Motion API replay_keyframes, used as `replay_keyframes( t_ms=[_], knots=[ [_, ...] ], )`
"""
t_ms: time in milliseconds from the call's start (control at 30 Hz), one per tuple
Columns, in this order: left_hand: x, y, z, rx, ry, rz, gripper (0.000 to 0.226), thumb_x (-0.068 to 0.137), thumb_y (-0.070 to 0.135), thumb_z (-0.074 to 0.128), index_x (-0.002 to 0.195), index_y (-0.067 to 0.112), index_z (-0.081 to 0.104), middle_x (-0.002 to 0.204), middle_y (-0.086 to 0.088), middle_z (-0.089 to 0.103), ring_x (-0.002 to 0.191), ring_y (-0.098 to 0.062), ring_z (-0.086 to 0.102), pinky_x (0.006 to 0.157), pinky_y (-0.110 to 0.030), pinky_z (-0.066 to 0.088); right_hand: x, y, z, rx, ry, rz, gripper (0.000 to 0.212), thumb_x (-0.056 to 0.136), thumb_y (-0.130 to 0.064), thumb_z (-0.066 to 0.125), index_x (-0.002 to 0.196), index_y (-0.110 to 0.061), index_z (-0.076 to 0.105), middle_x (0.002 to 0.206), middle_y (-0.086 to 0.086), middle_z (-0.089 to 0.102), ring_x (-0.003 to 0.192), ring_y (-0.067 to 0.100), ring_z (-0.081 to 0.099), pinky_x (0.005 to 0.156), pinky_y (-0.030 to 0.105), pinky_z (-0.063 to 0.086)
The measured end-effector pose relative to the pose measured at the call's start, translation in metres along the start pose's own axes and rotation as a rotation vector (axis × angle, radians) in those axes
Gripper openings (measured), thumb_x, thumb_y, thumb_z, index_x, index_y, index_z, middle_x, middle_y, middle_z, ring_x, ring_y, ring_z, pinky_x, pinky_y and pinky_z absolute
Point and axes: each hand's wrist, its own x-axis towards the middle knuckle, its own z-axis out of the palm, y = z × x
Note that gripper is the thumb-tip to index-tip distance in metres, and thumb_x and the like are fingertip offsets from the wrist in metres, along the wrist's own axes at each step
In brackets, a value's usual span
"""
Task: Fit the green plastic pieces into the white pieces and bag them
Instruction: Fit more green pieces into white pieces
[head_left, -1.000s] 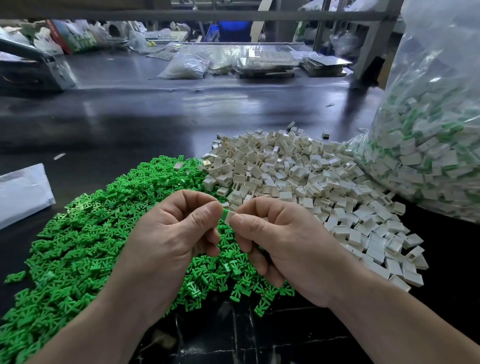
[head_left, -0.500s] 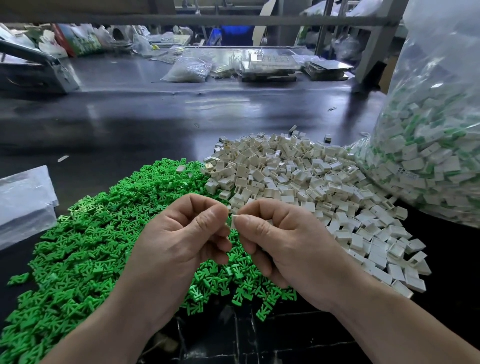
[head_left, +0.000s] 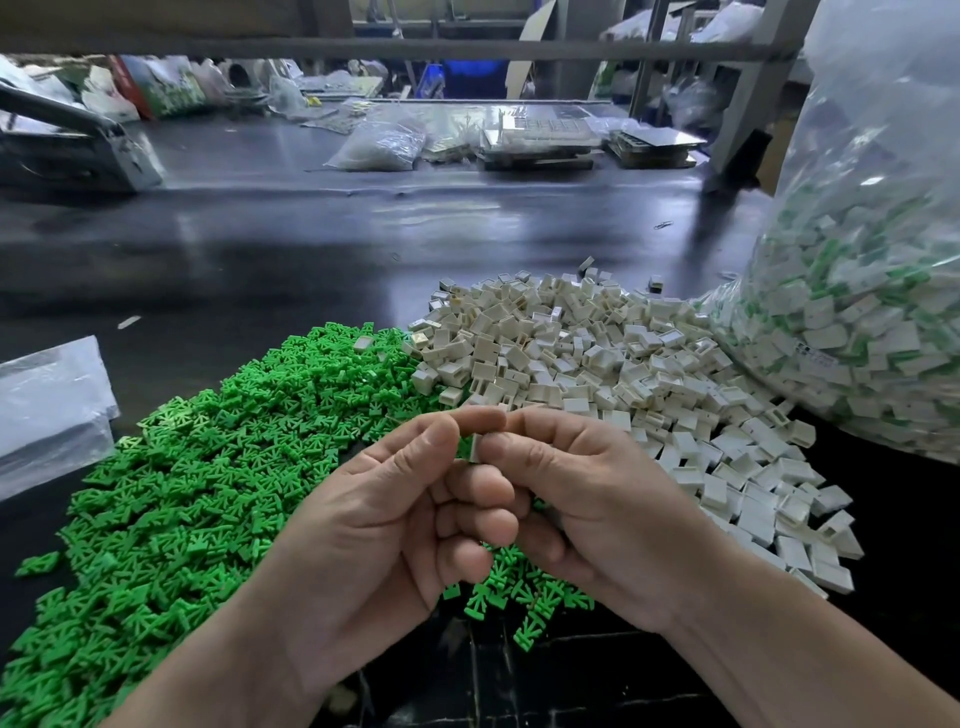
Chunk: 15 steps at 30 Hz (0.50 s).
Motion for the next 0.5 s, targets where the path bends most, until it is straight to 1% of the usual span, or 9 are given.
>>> replay_keyframes(
  t_ms=[67,100,200,233,300,367,433,500],
  knots=[
    [-0.0009,-0.0001,0.0002,-0.030,-0.014,-0.010,0.047,0.070,0.022,0.087,0.110,0.006,0.071,0.074,-0.016,0.069,0.060,-0.023,0.070,0.047,-0.026,0.057,0.0000,-0.0011,-0.0011,0.033,-0.026,0.012,0.033,0.088,-0.031,0.067,0.100,0.000,0.064,0.063,0.002,0.055,0.039,0.008,0.040,0.030,0.015,0.026],
    [-0.0013,-0.0003,0.0006,-0.040,-0.013,-0.009,0.047,0.069,0.021,0.088,0.109,0.006,0.071,0.074,-0.016,0.069,0.060,-0.023,0.070,0.047,-0.026,0.057,0.0000,-0.0013,-0.0013,0.042,-0.038,0.014,0.033,0.088,-0.031,0.067,0.101,0.000,0.064,0.063,0.002,0.055,0.038,0.008,0.040,0.030,0.015,0.026],
    [-0.0018,-0.0005,0.0030,-0.045,0.008,0.006,0.047,0.064,0.021,0.091,0.105,0.007,0.073,0.072,-0.016,0.069,0.058,-0.023,0.070,0.047,-0.026,0.057,-0.0004,-0.0024,0.0002,0.061,-0.060,0.018,0.026,0.088,-0.031,0.067,0.101,-0.008,0.068,0.062,0.002,0.054,0.038,0.007,0.040,0.030,0.014,0.028],
    [-0.0018,-0.0007,0.0031,-0.041,0.017,0.010,0.047,0.063,0.021,0.091,0.104,0.007,0.074,0.071,-0.015,0.069,0.057,-0.023,0.070,0.046,-0.026,0.057,-0.0006,-0.0027,0.0006,0.069,-0.061,0.022,0.027,0.088,-0.031,0.067,0.102,-0.008,0.068,0.062,0.002,0.054,0.038,0.007,0.040,0.030,0.014,0.028],
    [-0.0017,-0.0006,0.0033,-0.042,0.030,0.013,0.047,0.062,0.022,0.092,0.103,0.007,0.074,0.070,-0.015,0.069,0.056,-0.023,0.070,0.046,-0.025,0.056,-0.0010,-0.0041,0.0003,0.071,-0.068,0.031,0.032,0.088,-0.030,0.066,0.102,-0.001,0.065,0.061,0.001,0.054,0.038,0.006,0.040,0.031,0.014,0.029],
    [-0.0018,-0.0005,0.0038,-0.002,0.008,0.018,0.041,0.066,0.026,0.089,0.100,0.010,0.074,0.072,-0.011,0.070,0.059,-0.019,0.070,0.047,-0.023,0.056,-0.0019,-0.0066,-0.0012,0.046,-0.078,0.036,0.035,0.088,-0.030,0.066,0.104,0.002,0.061,0.060,0.000,0.054,0.038,0.006,0.040,0.031,0.014,0.029],
    [-0.0019,-0.0008,0.0047,0.072,-0.043,0.038,0.032,0.074,0.032,0.082,0.099,0.014,0.073,0.074,-0.005,0.071,0.063,-0.013,0.070,0.051,-0.021,0.055,-0.0026,-0.0091,-0.0023,0.016,-0.085,0.041,0.036,0.088,-0.030,0.067,0.109,-0.001,0.064,0.059,-0.001,0.055,0.039,0.006,0.041,0.032,0.015,0.029],
    [-0.0019,-0.0010,0.0077,0.115,-0.045,0.044,0.030,0.072,0.036,0.081,0.095,0.017,0.074,0.072,-0.002,0.070,0.061,-0.011,0.069,0.051,-0.019,0.054,-0.0032,-0.0103,-0.0029,-0.006,-0.089,0.042,0.031,0.087,-0.030,0.068,0.104,-0.004,0.068,0.059,-0.001,0.055,0.039,0.006,0.041,0.032,0.015,0.029]
  ],
)
